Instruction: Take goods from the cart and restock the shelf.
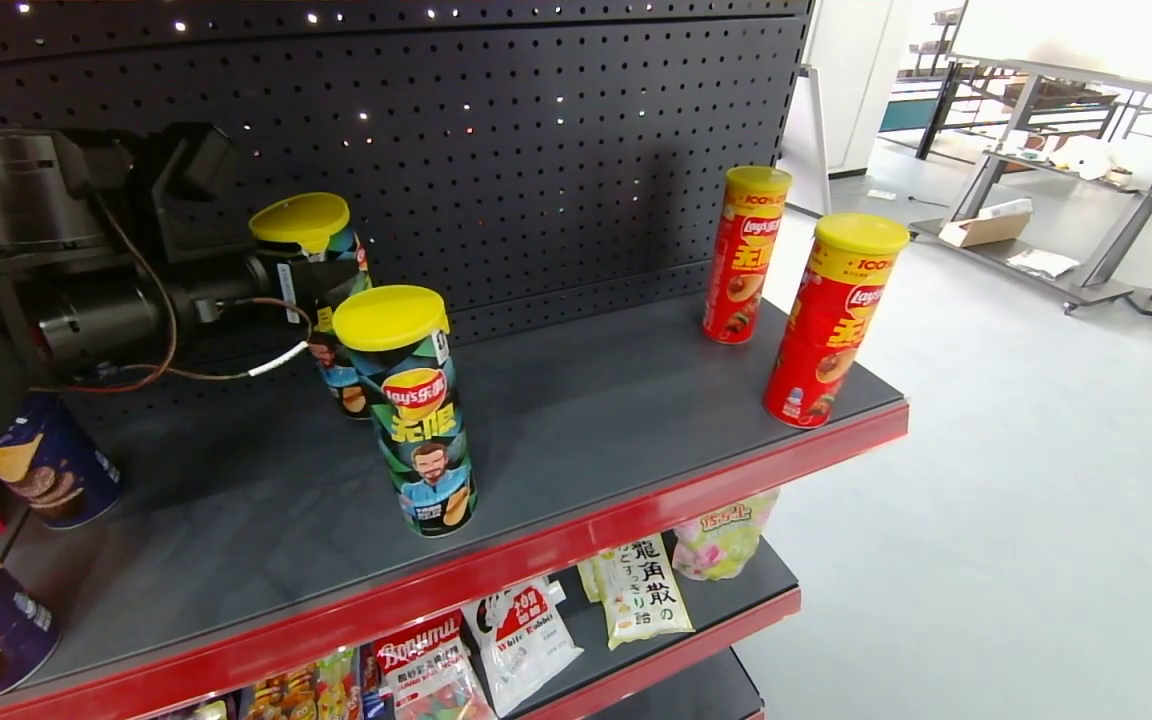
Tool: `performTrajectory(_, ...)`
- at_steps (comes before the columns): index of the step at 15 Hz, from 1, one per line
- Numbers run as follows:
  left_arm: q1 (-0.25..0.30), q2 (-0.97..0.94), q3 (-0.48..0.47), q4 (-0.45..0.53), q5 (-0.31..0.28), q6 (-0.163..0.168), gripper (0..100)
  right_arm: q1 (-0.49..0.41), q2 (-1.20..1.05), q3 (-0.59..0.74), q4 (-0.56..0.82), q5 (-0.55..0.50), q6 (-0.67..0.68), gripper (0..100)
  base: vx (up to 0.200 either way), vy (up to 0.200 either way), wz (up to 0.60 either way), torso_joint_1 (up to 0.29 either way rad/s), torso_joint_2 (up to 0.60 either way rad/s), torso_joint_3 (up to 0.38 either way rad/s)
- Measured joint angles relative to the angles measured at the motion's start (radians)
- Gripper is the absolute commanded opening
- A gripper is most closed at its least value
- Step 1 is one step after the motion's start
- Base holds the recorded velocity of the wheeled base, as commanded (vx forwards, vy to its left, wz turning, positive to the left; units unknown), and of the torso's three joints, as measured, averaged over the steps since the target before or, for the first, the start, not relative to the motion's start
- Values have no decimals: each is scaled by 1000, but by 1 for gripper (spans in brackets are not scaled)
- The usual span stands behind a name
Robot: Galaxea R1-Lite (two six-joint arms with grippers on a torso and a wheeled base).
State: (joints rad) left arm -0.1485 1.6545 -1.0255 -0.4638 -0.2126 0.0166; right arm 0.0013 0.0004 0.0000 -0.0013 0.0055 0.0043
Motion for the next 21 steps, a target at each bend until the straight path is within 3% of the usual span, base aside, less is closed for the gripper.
performTrajectory(7,2,131,-103,-4,-35,4,0,0,0,0,0,0,0,100,0,0,0,0,0,0)
performTrajectory(21,-51,183,-109,-43,-38,5,0,0,0,0,0,0,0,100,0,0,0,0,0,0)
